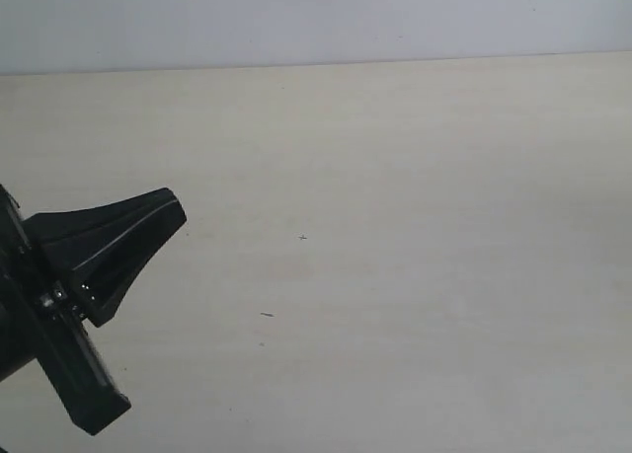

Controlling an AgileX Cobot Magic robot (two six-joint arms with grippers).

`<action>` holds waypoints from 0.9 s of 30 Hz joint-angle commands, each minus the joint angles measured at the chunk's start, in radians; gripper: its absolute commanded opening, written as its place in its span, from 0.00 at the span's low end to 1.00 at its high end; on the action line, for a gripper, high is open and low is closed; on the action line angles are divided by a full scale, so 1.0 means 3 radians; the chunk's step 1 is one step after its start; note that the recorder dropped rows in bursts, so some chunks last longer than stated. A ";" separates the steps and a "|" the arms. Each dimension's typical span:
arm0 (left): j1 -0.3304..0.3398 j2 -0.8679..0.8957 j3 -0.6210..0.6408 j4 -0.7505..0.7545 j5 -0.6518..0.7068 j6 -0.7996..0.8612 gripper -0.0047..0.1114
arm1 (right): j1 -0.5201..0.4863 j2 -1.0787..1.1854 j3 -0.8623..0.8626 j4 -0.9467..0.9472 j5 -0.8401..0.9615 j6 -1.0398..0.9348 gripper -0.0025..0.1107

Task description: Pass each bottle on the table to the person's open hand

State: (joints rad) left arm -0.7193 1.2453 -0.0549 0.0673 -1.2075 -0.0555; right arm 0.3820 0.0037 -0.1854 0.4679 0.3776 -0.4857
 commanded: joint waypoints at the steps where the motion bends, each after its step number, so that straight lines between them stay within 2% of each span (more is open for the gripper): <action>1: 0.0007 -0.0016 0.0024 0.0031 -0.0045 -0.0021 0.04 | 0.0005 -0.0012 0.0004 0.0008 -0.0025 -0.0004 0.04; 10: 0.0015 -0.0038 0.0024 0.0002 -0.0045 -0.0032 0.04 | 0.0005 -0.0012 0.0004 0.0008 -0.0025 -0.0004 0.04; 11: 0.0051 -0.0096 0.0024 -0.0008 0.0113 -0.0066 0.04 | 0.0005 -0.0012 0.0004 0.0008 -0.0025 -0.0004 0.04; 14: 0.0283 -0.0464 0.0024 -0.0008 0.0892 -0.0463 0.04 | 0.0005 -0.0012 0.0004 0.0008 -0.0025 -0.0004 0.04; 18: 0.0888 -0.1332 0.0024 0.0000 0.2266 -0.0987 0.04 | 0.0005 -0.0012 0.0004 0.0008 -0.0025 -0.0004 0.04; 21: 0.1237 -0.2066 0.0024 0.0000 0.3149 -0.1113 0.04 | 0.0005 -0.0012 0.0004 0.0008 -0.0025 -0.0004 0.04; 27: 0.1645 -0.3312 0.0024 0.0000 0.4232 -0.1151 0.04 | 0.0005 -0.0012 0.0004 0.0008 -0.0025 -0.0004 0.04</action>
State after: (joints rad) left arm -0.2702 0.3948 -0.0501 0.0706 -0.0911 -0.3863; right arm 0.3820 0.0037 -0.1854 0.4679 0.3776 -0.4857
